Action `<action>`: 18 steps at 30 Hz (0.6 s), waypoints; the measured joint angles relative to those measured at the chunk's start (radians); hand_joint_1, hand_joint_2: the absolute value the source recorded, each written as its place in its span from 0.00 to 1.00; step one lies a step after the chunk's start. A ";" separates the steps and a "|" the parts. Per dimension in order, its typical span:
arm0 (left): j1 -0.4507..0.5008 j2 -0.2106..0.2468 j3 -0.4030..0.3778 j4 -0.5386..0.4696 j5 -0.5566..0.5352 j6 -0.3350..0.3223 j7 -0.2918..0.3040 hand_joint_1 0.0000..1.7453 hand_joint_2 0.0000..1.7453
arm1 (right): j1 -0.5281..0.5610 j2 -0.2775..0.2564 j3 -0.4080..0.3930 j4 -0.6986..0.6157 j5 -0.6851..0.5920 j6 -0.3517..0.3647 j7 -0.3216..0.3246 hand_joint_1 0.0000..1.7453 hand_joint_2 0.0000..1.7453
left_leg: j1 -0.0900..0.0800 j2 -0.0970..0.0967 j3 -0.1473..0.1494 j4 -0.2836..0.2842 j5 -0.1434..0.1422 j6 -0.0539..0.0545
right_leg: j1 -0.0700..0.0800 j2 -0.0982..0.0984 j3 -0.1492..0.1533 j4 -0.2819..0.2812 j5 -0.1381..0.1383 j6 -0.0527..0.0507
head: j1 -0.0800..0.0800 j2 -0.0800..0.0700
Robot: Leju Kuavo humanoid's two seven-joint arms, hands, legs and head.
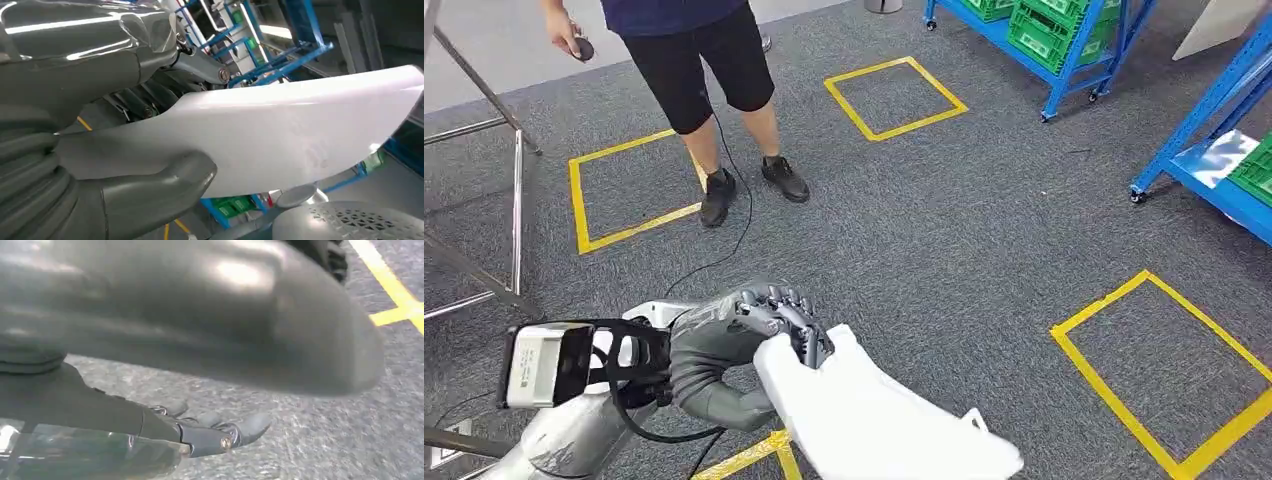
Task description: Take the parts from the cabinet and place them on the table.
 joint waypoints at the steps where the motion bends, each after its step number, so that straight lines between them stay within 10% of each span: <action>1: 0.003 0.003 0.002 0.000 0.000 0.001 0.000 0.94 1.00 | -0.001 0.000 0.007 0.001 0.000 0.000 -0.001 0.00 0.00 | 0.004 -0.009 -0.003 0.000 0.001 -0.003 | 0.003 -0.010 0.001 0.000 0.000 -0.008 | 0.001 0.000; 4: 0.005 0.007 0.004 -0.002 0.000 0.002 0.000 0.94 1.00 | 0.000 -0.002 0.016 0.002 0.000 -0.002 -0.002 0.00 0.00 | 0.002 0.098 -0.047 0.093 -0.048 -0.017 | 0.002 -0.042 0.012 -0.005 -0.004 -0.031 | -0.010 0.000; 6: 0.006 0.007 0.005 -0.001 0.000 0.001 0.000 0.94 1.00 | 0.005 -0.005 0.018 0.005 0.000 -0.007 -0.002 0.00 0.00 | 0.007 0.123 -0.134 0.255 -0.113 -0.019 | 0.009 -0.068 0.013 -0.004 -0.008 -0.037 | -0.010 0.000; 8: 0.007 0.011 0.005 -0.001 0.000 0.001 0.000 0.94 1.00 | 0.003 -0.008 0.022 0.012 0.000 -0.013 -0.002 0.00 0.00 | 0.009 0.128 -0.181 0.326 -0.120 -0.018 | 0.014 -0.095 0.014 -0.004 -0.012 -0.041 | -0.010 0.000; 11: 0.006 0.016 0.005 -0.001 -0.001 -0.002 0.000 0.94 1.00 | -0.007 -0.009 0.034 0.027 0.000 -0.021 -0.003 0.00 0.00 | 0.005 0.150 -0.081 0.118 -0.007 -0.003 | 0.019 -0.129 0.025 -0.005 -0.021 -0.040 | -0.010 0.000; 13: 0.001 0.018 0.005 -0.001 -0.001 -0.003 0.000 0.94 1.00 | -0.010 -0.008 0.035 0.039 -0.002 -0.028 -0.003 0.00 0.00 | -0.021 0.233 -0.028 0.021 0.000 0.012 | 0.029 -0.146 0.032 -0.003 -0.030 -0.031 | -0.009 0.000; 17: -0.004 0.021 0.005 -0.001 -0.001 -0.004 0.001 0.94 1.00 | -0.022 -0.010 0.035 0.068 -0.008 -0.047 -0.002 0.00 0.00 | -0.023 0.172 -0.012 -0.003 0.010 0.019 | 0.031 -0.196 0.049 -0.021 -0.038 -0.014 | -0.010 0.000; 18: -0.005 0.020 0.004 -0.001 -0.002 -0.004 0.002 0.94 1.00 | -0.024 -0.012 0.036 0.072 -0.008 -0.048 -0.002 0.00 0.00 | -0.014 0.159 0.000 -0.019 0.019 0.022 | 0.024 -0.149 0.043 -0.004 -0.046 -0.014 | -0.008 0.000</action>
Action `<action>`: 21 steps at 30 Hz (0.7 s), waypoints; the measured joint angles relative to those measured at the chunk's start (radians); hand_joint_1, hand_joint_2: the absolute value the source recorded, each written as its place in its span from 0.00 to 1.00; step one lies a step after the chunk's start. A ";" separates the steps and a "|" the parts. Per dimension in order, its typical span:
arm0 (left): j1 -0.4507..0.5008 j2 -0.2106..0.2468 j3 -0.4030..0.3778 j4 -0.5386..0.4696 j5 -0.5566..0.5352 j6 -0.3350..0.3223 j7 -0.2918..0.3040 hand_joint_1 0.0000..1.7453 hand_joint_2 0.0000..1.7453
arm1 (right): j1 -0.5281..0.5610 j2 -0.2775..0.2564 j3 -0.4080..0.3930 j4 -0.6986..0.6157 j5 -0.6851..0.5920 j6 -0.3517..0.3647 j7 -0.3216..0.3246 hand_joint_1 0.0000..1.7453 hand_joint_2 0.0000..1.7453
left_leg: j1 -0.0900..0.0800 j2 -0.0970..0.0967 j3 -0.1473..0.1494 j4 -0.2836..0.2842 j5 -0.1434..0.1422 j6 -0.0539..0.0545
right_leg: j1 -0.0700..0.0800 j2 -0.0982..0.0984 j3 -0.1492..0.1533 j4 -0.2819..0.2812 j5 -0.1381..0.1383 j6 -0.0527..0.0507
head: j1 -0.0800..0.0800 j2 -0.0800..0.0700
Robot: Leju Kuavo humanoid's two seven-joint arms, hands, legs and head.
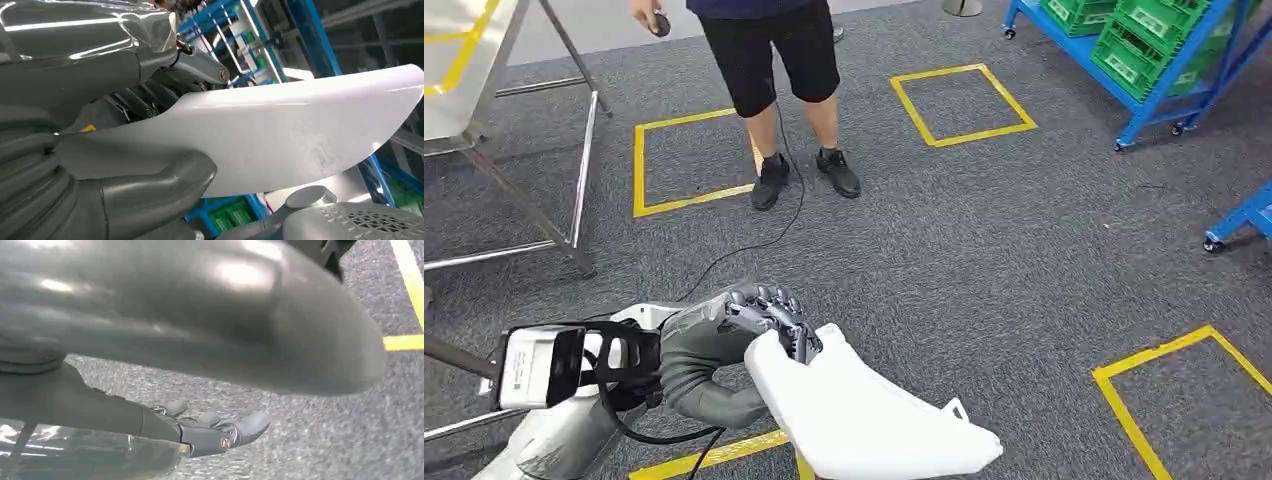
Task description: Take the parts from the cabinet and place them on the table.
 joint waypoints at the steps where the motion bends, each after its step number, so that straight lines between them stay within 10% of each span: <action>1: -0.008 -0.001 -0.002 0.001 0.001 0.000 0.000 0.94 1.00 | 0.002 -0.002 0.000 0.006 -0.001 0.000 0.000 0.00 0.00 | 0.004 -0.009 0.006 -0.006 0.004 0.009 | -0.003 0.050 -0.023 0.049 -0.024 -0.007 | -0.001 0.000; 5: -0.007 -0.006 -0.009 0.003 0.000 0.000 0.006 0.94 1.00 | 0.011 -0.009 0.000 0.020 -0.001 -0.003 0.000 0.00 0.00 | 0.006 -0.076 0.007 -0.007 0.001 0.012 | -0.003 0.095 -0.180 0.303 -0.093 -0.004 | 0.006 0.000; 7: -0.007 -0.006 -0.013 0.003 0.000 0.002 0.010 0.94 1.00 | 0.010 -0.010 0.000 0.024 -0.001 -0.009 0.000 0.00 0.00 | 0.009 -0.109 0.013 -0.005 -0.003 0.007 | -0.010 0.096 -0.154 0.207 -0.030 0.020 | 0.006 0.000; 9: -0.008 -0.006 -0.018 0.003 0.000 0.003 0.013 0.94 1.00 | 0.009 -0.012 0.000 0.028 -0.001 -0.011 0.000 0.00 0.00 | 0.015 -0.138 0.015 0.007 -0.013 -0.007 | -0.024 0.142 -0.079 0.023 0.055 0.044 | 0.007 0.000; 10: -0.007 -0.006 -0.018 0.003 0.000 0.003 0.013 0.94 1.00 | 0.009 -0.011 0.000 0.033 -0.001 -0.011 0.000 0.00 0.00 | 0.009 -0.151 0.008 0.020 -0.022 -0.017 | -0.018 0.165 -0.070 0.002 0.063 0.033 | 0.008 0.000; 14: -0.006 -0.003 -0.018 0.002 0.001 0.003 0.014 0.94 1.00 | 0.000 -0.011 0.000 0.037 -0.001 -0.011 0.001 0.00 0.00 | 0.017 -0.174 0.000 0.020 -0.026 -0.029 | -0.018 0.124 -0.062 -0.001 0.068 -0.008 | 0.008 0.000; 17: -0.008 0.000 -0.017 -0.002 0.004 0.004 0.015 0.94 1.00 | 0.007 -0.014 0.000 0.041 -0.002 -0.011 0.000 0.00 0.00 | 0.014 -0.050 -0.054 0.142 -0.088 -0.043 | -0.011 0.098 -0.048 -0.004 0.059 -0.027 | -0.001 0.000; 19: -0.001 0.001 -0.017 -0.002 0.004 0.005 0.017 0.94 1.00 | 0.014 -0.016 0.000 0.043 -0.001 -0.011 0.000 0.00 0.00 | 0.019 -0.035 -0.144 0.305 -0.150 -0.045 | -0.005 0.072 -0.044 -0.003 0.053 -0.035 | -0.001 0.000; 21: 0.005 0.004 -0.017 -0.003 0.004 0.006 0.021 0.94 1.00 | 0.012 -0.016 0.000 0.045 -0.001 -0.014 0.001 0.00 0.00 | 0.019 -0.031 -0.171 0.328 -0.133 -0.042 | 0.000 0.048 -0.042 -0.003 0.048 -0.035 | -0.001 0.000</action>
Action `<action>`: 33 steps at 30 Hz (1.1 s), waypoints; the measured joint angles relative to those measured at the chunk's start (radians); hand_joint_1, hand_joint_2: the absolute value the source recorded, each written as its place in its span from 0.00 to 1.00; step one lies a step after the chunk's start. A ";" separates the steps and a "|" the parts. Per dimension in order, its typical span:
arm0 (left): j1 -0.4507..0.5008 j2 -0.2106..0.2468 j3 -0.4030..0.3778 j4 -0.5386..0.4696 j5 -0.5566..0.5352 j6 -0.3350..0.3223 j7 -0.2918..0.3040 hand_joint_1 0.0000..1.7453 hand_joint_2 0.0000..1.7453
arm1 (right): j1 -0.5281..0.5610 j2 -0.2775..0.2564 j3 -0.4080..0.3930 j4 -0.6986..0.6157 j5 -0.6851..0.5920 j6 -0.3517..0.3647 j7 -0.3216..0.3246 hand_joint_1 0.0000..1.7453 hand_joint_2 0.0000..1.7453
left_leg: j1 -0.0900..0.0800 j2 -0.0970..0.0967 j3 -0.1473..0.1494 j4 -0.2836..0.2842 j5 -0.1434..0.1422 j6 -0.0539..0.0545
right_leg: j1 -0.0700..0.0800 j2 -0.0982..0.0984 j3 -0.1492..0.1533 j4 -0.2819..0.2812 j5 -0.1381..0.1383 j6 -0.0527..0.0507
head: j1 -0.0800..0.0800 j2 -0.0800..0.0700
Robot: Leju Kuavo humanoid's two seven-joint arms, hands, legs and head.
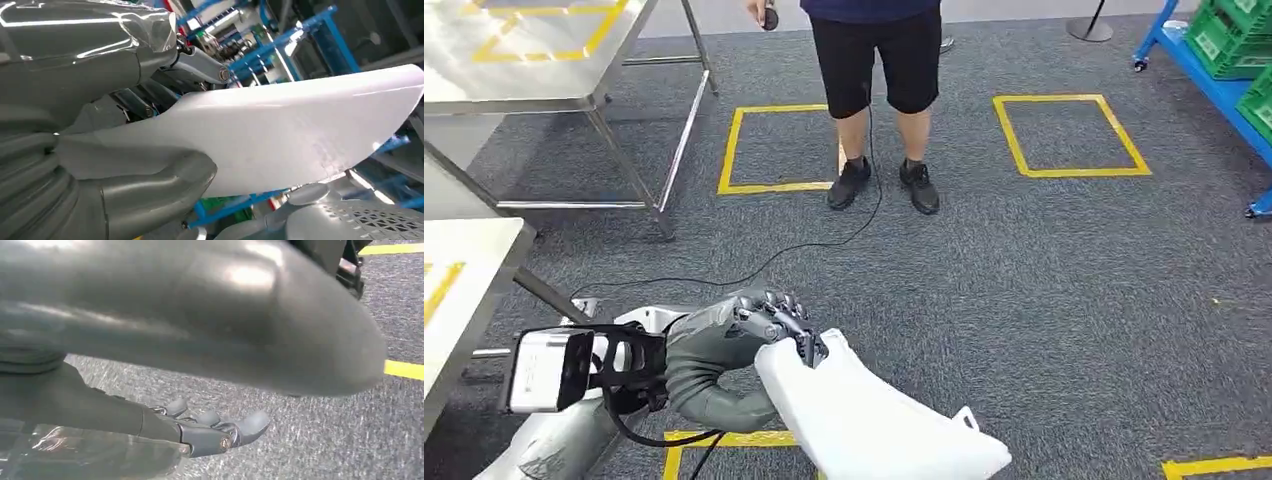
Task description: Take the parts from the cabinet and place them on the table.
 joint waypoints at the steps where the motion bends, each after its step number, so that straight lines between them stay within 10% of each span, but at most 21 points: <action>1: 0.001 0.000 0.000 -0.001 0.000 0.000 0.000 0.94 1.00 | -0.001 0.000 0.000 0.001 0.000 -0.001 0.000 0.00 0.00 | -0.001 0.002 0.026 -0.056 0.036 0.004 | 0.002 -0.011 0.004 0.000 -0.002 -0.002 | 0.000 0.000; 3: 0.001 0.001 0.001 -0.006 0.000 0.000 0.001 0.94 1.00 | -0.001 0.000 0.000 0.004 0.000 -0.001 0.000 0.00 0.00 | -0.013 0.043 0.120 -0.232 0.117 0.024 | 0.006 -0.031 0.016 -0.001 -0.010 -0.001 | 0.000 0.000; 4: -0.002 0.001 0.002 -0.011 0.000 0.000 0.000 0.94 1.00 | 0.000 0.002 0.000 0.007 0.000 -0.001 0.000 0.00 0.00 | -0.029 0.104 0.152 -0.293 0.115 0.033 | 0.008 -0.042 0.022 -0.002 -0.015 0.002 | 0.001 0.000; 9: 0.000 0.001 0.003 -0.019 -0.001 0.003 0.002 0.94 1.00 | -0.006 0.004 0.000 0.011 -0.002 -0.007 0.000 0.00 0.00 | -0.018 0.038 0.175 -0.332 0.132 0.053 | 0.015 -0.087 0.029 -0.009 -0.030 0.021 | 0.000 0.000; 11: -0.003 -0.008 0.002 -0.023 -0.002 0.003 0.004 0.94 1.00 | -0.006 0.003 -0.002 0.013 -0.015 -0.016 0.000 0.00 0.00 | -0.019 0.023 0.189 -0.344 0.138 0.062 | 0.007 0.016 -0.005 0.083 -0.069 0.016 | 0.002 0.000; 13: 0.003 -0.012 0.001 -0.023 -0.002 -0.001 0.009 0.94 1.00 | -0.001 -0.001 -0.006 0.013 -0.020 -0.016 0.015 0.00 0.00 | -0.018 -0.001 0.189 -0.344 0.137 0.062 | 0.005 0.043 -0.097 0.244 -0.122 0.014 | 0.012 0.000; 15: 0.008 -0.013 0.001 -0.023 -0.002 -0.003 0.011 0.94 1.00 | 0.001 -0.003 -0.006 0.013 -0.021 -0.016 0.020 0.00 0.00 | -0.017 -0.020 0.190 -0.343 0.134 0.058 | 0.001 0.045 -0.143 0.294 -0.116 0.029 | 0.013 0.000; 19: 0.008 -0.014 0.001 -0.023 -0.002 -0.003 0.012 0.94 1.00 | 0.000 -0.002 -0.006 0.014 -0.024 -0.015 0.020 0.00 0.00 | -0.011 -0.041 0.195 -0.325 0.115 0.035 | -0.021 0.048 -0.034 -0.004 0.029 0.076 | 0.016 0.000; 21: 0.009 -0.015 0.001 -0.023 -0.003 -0.004 0.014 0.94 1.00 | -0.002 -0.002 -0.006 0.014 -0.025 -0.016 0.020 0.00 0.00 | -0.016 -0.045 0.187 -0.313 0.106 0.025 | -0.012 0.051 -0.030 0.000 0.031 0.042 | 0.018 0.000; 25: 0.009 -0.014 0.002 -0.025 -0.003 -0.004 0.014 0.94 1.00 | -0.002 0.000 -0.006 0.015 -0.024 -0.016 0.020 0.00 0.00 | -0.009 -0.025 0.176 -0.287 0.082 0.013 | -0.013 0.050 -0.024 -0.003 0.030 0.016 | 0.017 0.000; 29: 0.013 -0.012 0.003 -0.025 -0.002 -0.005 0.014 0.94 1.00 | 0.001 -0.001 -0.006 0.015 -0.024 -0.016 0.020 0.00 0.00 | -0.003 -0.004 0.032 0.001 -0.037 0.003 | -0.003 0.047 -0.021 -0.003 0.025 0.007 | 0.015 0.000; 31: 0.013 -0.011 0.003 -0.025 -0.002 -0.005 0.014 0.94 1.00 | 0.000 0.000 -0.006 0.015 -0.024 -0.016 0.020 0.00 0.00 | -0.004 -0.004 0.029 -0.013 -0.001 0.010 | 0.003 0.047 -0.017 -0.003 0.022 0.004 | 0.014 0.000; 33: 0.011 -0.011 0.003 -0.026 -0.002 -0.005 0.014 0.94 1.00 | 0.000 0.000 -0.006 0.015 -0.018 -0.015 0.020 0.00 0.00 | -0.014 0.012 0.110 -0.178 0.088 0.030 | 0.008 0.031 -0.006 -0.003 0.018 -0.002 | 0.014 0.000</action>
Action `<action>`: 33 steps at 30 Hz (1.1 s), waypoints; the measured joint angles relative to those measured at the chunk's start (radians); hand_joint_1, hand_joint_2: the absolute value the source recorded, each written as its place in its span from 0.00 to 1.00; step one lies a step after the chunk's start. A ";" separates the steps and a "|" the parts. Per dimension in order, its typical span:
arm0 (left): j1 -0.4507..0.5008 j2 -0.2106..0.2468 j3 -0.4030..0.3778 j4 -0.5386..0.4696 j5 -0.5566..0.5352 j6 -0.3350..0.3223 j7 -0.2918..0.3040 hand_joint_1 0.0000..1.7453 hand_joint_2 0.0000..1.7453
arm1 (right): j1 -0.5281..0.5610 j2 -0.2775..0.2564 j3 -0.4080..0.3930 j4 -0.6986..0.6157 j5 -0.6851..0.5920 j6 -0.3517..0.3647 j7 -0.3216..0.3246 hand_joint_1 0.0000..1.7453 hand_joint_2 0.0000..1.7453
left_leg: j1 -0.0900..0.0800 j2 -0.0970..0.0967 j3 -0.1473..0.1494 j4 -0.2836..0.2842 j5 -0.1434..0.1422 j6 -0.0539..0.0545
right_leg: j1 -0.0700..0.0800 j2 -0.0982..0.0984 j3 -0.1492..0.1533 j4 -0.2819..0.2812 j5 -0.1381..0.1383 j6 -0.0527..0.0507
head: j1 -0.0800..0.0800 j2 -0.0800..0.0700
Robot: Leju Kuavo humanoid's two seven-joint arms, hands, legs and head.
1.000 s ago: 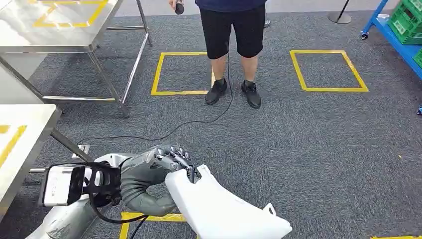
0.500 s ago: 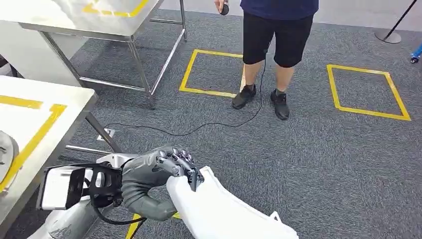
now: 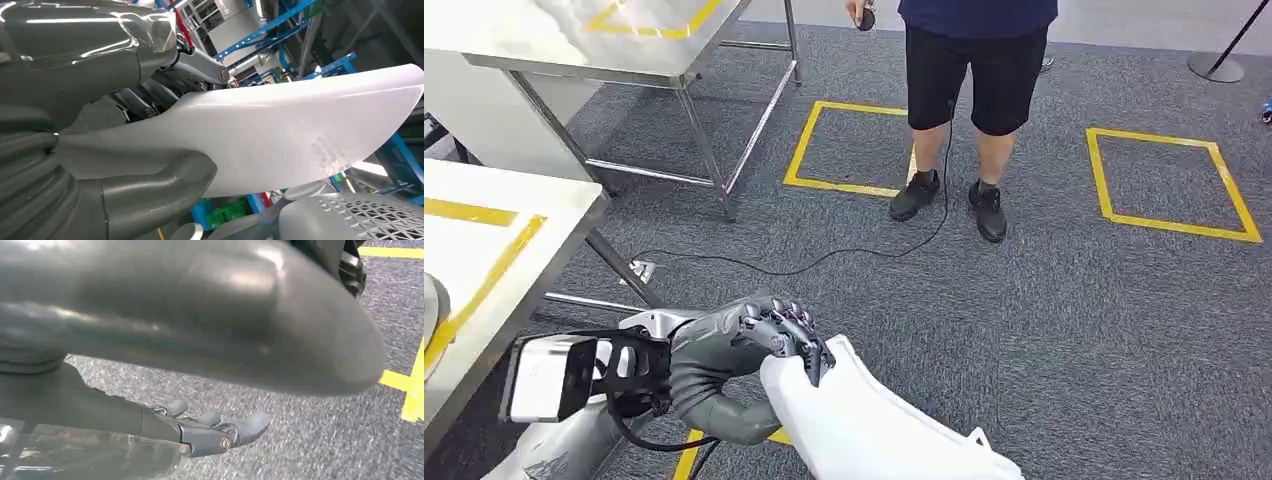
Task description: Take the parts from the cabinet and place them on the table.
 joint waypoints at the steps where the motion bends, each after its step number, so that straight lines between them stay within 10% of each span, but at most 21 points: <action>1: -0.004 0.000 0.000 -0.001 0.000 -0.001 0.000 0.94 1.00 | 0.002 0.002 0.000 0.000 0.003 0.001 0.000 0.00 0.00 | -0.015 0.049 0.048 -0.089 0.034 0.018 | 0.001 -0.002 0.005 -0.001 -0.002 -0.002 | 0.001 0.000; 2: -0.008 -0.001 0.000 -0.003 0.001 -0.001 0.000 0.94 1.00 | 0.005 0.009 0.001 0.003 0.007 0.001 -0.001 0.00 0.00 | -0.031 0.102 0.063 -0.123 0.014 0.028 | 0.007 -0.008 0.008 0.001 -0.005 0.003 | 0.002 0.000; 6: -0.010 -0.002 0.000 -0.005 0.002 -0.001 0.001 0.94 1.00 | 0.009 0.007 0.001 0.005 0.012 0.001 -0.002 0.00 0.00 | -0.032 0.043 0.064 -0.145 0.024 0.037 | 0.011 -0.060 0.019 -0.010 -0.012 0.016 | 0.001 0.000; 9: -0.012 -0.006 0.000 -0.008 0.002 0.000 0.002 0.94 1.00 | 0.008 0.004 0.002 0.006 0.012 0.001 -0.003 0.00 0.00 | -0.016 0.007 0.086 -0.167 0.046 0.041 | 0.001 0.003 -0.038 0.117 -0.073 0.013 | 0.003 0.000; 12: 0.001 -0.007 -0.002 -0.008 0.001 0.000 0.005 0.94 1.00 | 0.010 -0.002 0.001 0.006 0.012 0.000 -0.003 0.00 0.00 | -0.014 -0.033 0.084 -0.165 0.046 0.040 | -0.006 0.014 -0.139 0.309 -0.131 0.024 | 0.005 0.000; 16: 0.000 -0.007 -0.002 -0.008 0.001 0.000 0.005 0.94 1.00 | 0.010 -0.006 0.001 0.006 0.013 0.000 -0.003 0.00 0.00 | -0.004 -0.085 0.084 -0.149 0.038 0.023 | -0.031 0.045 -0.022 0.034 -0.004 0.079 | 0.005 0.000; 17: 0.001 -0.007 -0.002 -0.008 0.001 0.000 0.005 0.94 1.00 | 0.009 -0.005 0.002 0.006 0.013 0.000 -0.002 0.00 0.00 | -0.007 -0.095 0.077 -0.137 0.031 0.013 | -0.029 0.076 -0.011 0.010 -0.001 0.074 | 0.006 0.000; 18: 0.001 -0.007 -0.002 -0.008 0.001 0.000 0.005 0.94 1.00 | 0.009 -0.006 0.002 0.007 0.013 0.000 -0.003 0.00 0.00 | -0.007 -0.101 0.070 -0.129 0.027 0.007 | -0.028 0.060 -0.008 0.004 0.002 0.053 | 0.008 0.000; 21: 0.001 -0.005 -0.001 -0.008 0.001 0.000 0.006 0.94 1.00 | 0.003 -0.005 0.002 0.007 0.014 0.000 -0.002 0.00 0.00 | -0.001 -0.115 0.065 -0.131 0.028 -0.001 | -0.021 0.041 -0.005 0.003 0.004 0.031 | 0.009 0.000; 24: -0.002 -0.005 -0.001 -0.010 0.001 0.000 0.006 0.94 1.00 | 0.005 -0.004 0.002 0.008 0.014 0.000 -0.002 0.00 0.00 | 0.003 -0.038 0.020 -0.033 -0.033 -0.018 | -0.022 0.018 0.002 0.001 0.000 0.012 | -0.004 0.000; 27: 0.005 -0.003 -0.001 -0.010 0.001 0.000 0.007 0.94 1.00 | 0.011 -0.005 0.002 0.008 0.014 0.000 -0.002 0.00 0.00 | 0.013 -0.015 -0.096 0.186 -0.109 -0.028 | -0.015 -0.016 0.000 0.001 -0.004 0.007 | -0.004 0.000; 30: 0.005 -0.001 -0.001 -0.010 0.001 0.000 0.007 0.94 1.00 | 0.009 -0.004 0.002 0.008 0.014 0.000 -0.002 0.00 0.00 | 0.012 0.000 -0.027 0.037 -0.015 -0.019 | -0.010 -0.047 0.007 0.001 -0.010 0.006 | -0.004 0.000; 32: 0.004 -0.002 -0.001 -0.013 0.001 0.000 0.007 0.94 1.00 | 0.010 -0.002 0.002 0.008 0.014 0.000 -0.002 0.00 0.00 | -0.005 0.083 0.059 -0.123 0.023 0.000 | -0.008 -0.067 0.016 0.000 -0.014 0.008 | -0.003 0.000; 33: 0.002 -0.002 -0.001 -0.013 0.001 0.000 0.007 0.94 1.00 | 0.010 0.002 0.002 0.008 0.014 0.000 -0.003 0.00 0.00 | -0.009 0.091 0.058 -0.126 0.019 0.006 | -0.001 -0.076 0.016 -0.001 -0.017 0.014 | 0.000 0.000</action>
